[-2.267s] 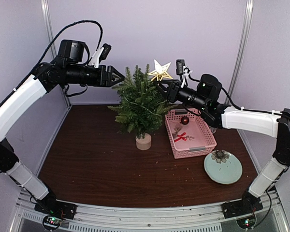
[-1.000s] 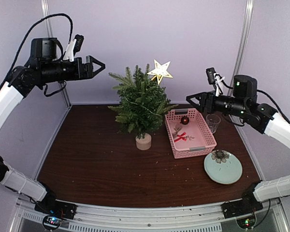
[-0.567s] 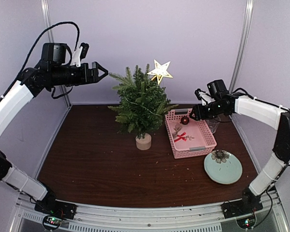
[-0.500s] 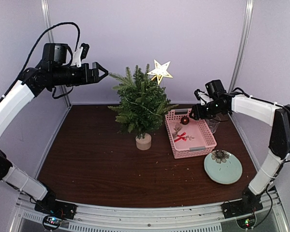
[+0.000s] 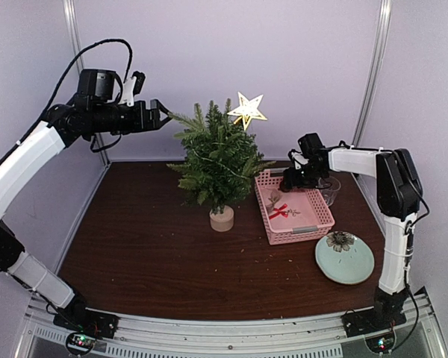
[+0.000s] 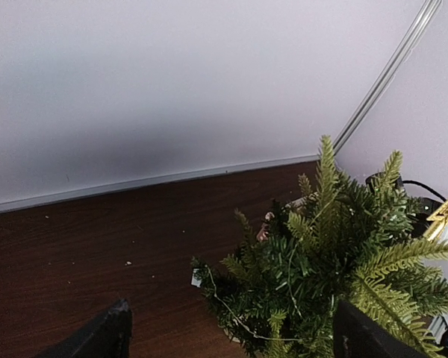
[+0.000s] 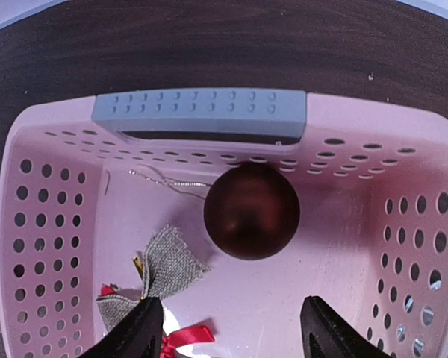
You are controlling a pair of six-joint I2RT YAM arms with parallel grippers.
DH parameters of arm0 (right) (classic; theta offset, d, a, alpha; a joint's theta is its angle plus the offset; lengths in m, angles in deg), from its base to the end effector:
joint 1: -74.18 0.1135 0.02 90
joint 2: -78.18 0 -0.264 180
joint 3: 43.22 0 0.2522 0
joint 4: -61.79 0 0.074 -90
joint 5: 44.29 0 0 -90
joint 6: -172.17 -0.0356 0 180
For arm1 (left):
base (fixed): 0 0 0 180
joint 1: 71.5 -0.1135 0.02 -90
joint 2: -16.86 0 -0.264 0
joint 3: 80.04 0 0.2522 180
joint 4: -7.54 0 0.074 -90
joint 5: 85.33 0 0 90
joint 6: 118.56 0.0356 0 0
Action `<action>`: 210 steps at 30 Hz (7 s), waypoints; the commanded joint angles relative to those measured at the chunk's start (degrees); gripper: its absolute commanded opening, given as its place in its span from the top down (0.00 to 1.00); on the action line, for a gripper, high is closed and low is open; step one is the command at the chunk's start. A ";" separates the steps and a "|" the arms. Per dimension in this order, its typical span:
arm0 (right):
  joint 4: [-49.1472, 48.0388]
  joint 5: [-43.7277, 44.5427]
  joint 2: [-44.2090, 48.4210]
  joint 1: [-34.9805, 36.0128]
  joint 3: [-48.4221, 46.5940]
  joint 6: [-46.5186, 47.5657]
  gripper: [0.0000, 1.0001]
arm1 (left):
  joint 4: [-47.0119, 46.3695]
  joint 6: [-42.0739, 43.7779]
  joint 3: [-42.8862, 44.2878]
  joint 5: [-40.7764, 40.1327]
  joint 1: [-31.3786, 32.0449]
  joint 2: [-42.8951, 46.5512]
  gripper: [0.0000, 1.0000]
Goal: Decorate the small christmas tree
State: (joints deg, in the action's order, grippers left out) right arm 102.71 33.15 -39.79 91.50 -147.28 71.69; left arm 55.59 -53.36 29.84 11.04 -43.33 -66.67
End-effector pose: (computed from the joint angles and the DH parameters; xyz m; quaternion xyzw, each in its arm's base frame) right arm 0.4285 0.1417 0.1971 -0.0895 0.9439 0.1734 0.2665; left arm 0.2784 -0.1535 0.4473 0.0555 0.8250 -0.2911 0.4812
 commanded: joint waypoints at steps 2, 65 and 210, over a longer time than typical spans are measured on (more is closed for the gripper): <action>-0.82 1.55 -3.92 -0.34 -5.98 -0.31 0.34 | -3.52 0.49 2.30 -0.03 -0.39 -1.93 0.07; -7.03 -23.12 44.86 5.13 16.91 -3.75 0.68 | -5.03 8.03 -15.14 8.65 -0.31 14.74 0.14; 5.49 3.16 30.95 34.93 4.35 7.14 0.81 | -6.05 29.36 -13.89 -12.33 31.60 -1.34 1.00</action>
State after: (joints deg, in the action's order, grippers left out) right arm 107.67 32.15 -8.03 125.33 -141.09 79.30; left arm 49.29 -24.18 13.51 0.22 -11.47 -66.71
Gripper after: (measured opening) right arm 0.487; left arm 0.002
